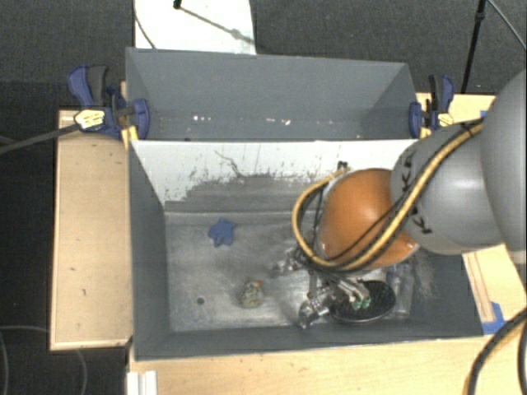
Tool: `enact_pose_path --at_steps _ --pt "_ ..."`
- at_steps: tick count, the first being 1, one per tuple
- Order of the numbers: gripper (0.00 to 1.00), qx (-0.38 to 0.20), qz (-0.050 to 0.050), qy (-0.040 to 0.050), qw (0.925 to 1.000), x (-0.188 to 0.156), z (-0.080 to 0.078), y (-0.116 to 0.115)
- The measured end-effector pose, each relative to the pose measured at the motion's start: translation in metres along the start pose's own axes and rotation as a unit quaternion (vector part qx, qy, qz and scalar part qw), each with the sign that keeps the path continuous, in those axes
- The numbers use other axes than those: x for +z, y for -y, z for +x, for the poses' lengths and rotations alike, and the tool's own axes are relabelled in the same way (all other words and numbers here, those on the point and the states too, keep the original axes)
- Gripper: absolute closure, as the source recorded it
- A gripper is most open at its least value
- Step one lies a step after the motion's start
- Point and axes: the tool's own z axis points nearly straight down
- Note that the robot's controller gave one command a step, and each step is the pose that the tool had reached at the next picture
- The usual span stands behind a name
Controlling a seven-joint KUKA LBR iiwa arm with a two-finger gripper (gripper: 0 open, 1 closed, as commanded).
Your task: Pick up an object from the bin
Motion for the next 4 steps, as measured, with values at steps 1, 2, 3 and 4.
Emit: enact_pose_path --at_steps 1,2,3,4 --pt "0.0 -0.038 -0.001 -0.0065 0.9993 -0.009 -0.03 -0.082" --pt "0.0 -0.159 -0.001 -0.0055 0.9872 -0.001 -0.027 -0.023" --pt "0.0 -0.079 0.0 -0.0025 0.9969 -0.095 -0.064 -0.026" --pt "0.0 -0.159 -0.004 -0.0093 0.9873 -0.002 -0.04 -0.107"
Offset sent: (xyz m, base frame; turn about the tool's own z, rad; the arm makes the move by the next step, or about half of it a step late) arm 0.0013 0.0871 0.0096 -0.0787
